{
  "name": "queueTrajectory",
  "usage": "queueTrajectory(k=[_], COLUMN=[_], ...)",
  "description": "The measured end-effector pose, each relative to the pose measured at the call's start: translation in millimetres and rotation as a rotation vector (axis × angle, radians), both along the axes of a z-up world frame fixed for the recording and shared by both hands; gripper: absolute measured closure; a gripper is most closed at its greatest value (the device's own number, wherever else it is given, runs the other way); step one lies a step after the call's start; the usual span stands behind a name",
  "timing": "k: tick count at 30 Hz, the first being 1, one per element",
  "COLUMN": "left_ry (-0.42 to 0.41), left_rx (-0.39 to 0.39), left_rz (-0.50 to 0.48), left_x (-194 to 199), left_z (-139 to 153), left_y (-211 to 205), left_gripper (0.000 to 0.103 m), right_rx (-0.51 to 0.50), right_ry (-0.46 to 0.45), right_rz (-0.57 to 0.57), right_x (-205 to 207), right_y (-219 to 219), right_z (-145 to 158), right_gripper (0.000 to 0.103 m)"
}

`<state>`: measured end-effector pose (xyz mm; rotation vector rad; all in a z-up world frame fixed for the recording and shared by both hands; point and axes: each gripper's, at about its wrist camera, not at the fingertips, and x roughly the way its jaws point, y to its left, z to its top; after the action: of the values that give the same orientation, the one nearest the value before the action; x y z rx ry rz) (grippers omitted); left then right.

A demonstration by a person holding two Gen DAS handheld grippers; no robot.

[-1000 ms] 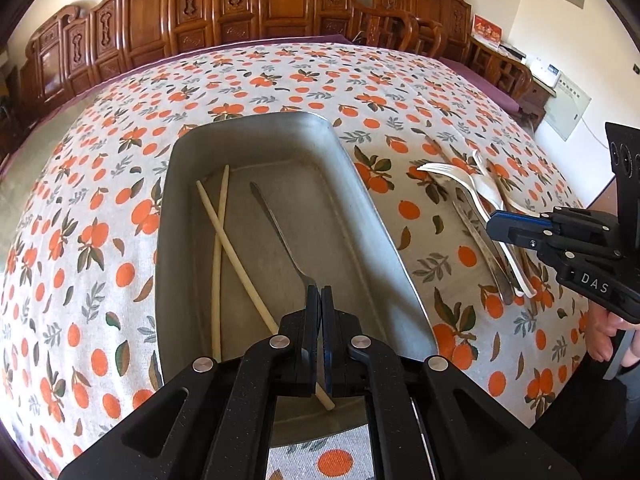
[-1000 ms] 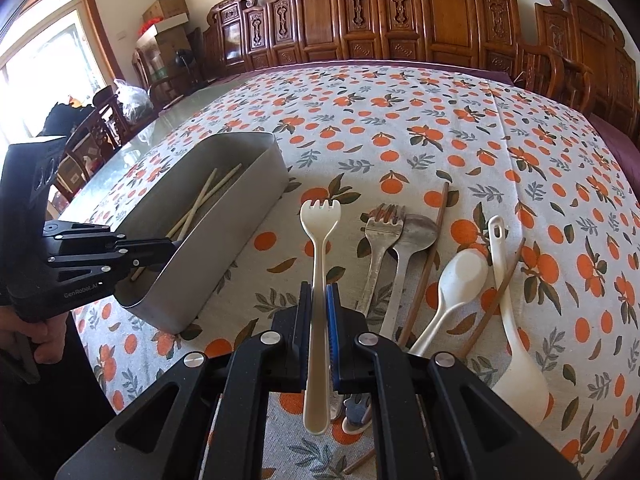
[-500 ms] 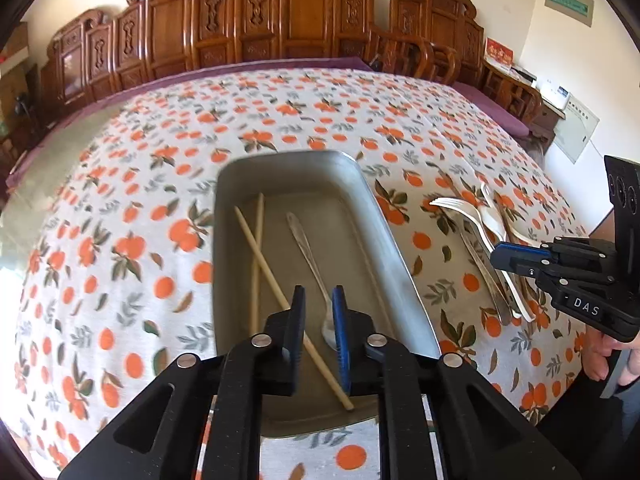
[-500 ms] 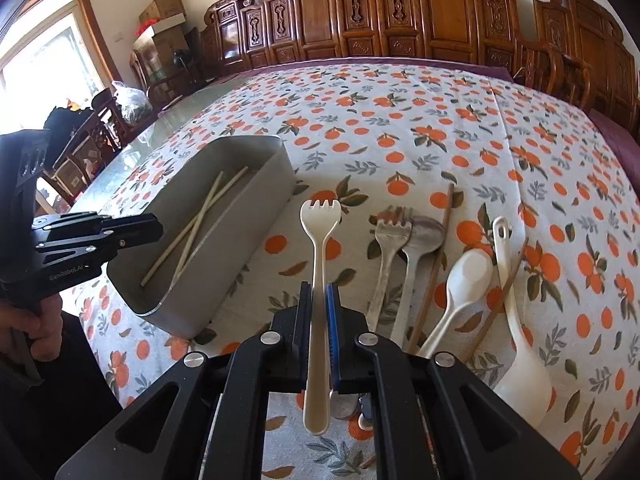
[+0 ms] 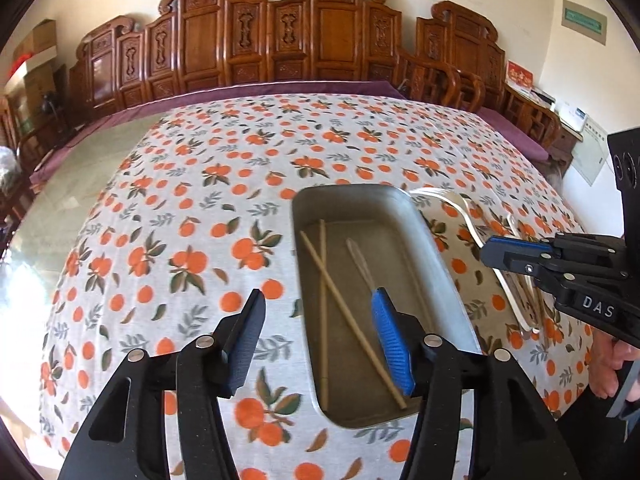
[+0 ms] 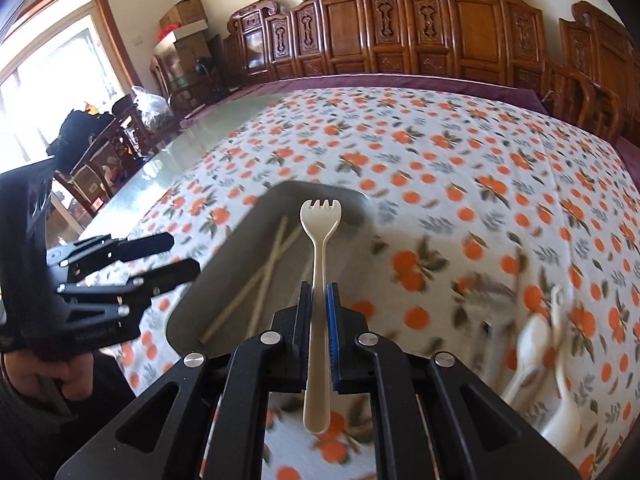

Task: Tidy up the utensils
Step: 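Lower the white plastic fork into the grey tray and open the right tool, then return the right tool to the pile and grasp another wooden chopstick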

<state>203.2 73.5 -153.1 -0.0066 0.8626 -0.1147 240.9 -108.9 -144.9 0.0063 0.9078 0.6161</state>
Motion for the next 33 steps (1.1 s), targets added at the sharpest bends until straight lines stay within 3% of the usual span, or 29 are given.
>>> queueTrajectory(k=[5,19,27,33], left_ry=[0.000,0.031,0.022,0.006], left_rx=[-0.027,-0.019,-0.023,-0.030], left_rz=[0.044,0.095,0.095,0.074], left_x=[1.9,7.7,7.4,3.0], left_z=[1.4,-7.9,-6.4,-0.5], left_y=[21.8,39.8,38.0,24.5], left_gripper=[0.029,0.027,0.027,0.027], right_rx=[0.014,-0.075,-0.020,0.007], right_ry=[0.028,0.087,0.110,0.041], right_rz=[-0.006,-0.030,-0.013,-0.017], right_x=[13.9,41.0,38.5,24.0], right_y=[26.0,75.2,73.0,42.6], right_z=[-3.7,-37.8,-38.7,-15.2], right_gripper=[0.094,0.094,0.093,0.093])
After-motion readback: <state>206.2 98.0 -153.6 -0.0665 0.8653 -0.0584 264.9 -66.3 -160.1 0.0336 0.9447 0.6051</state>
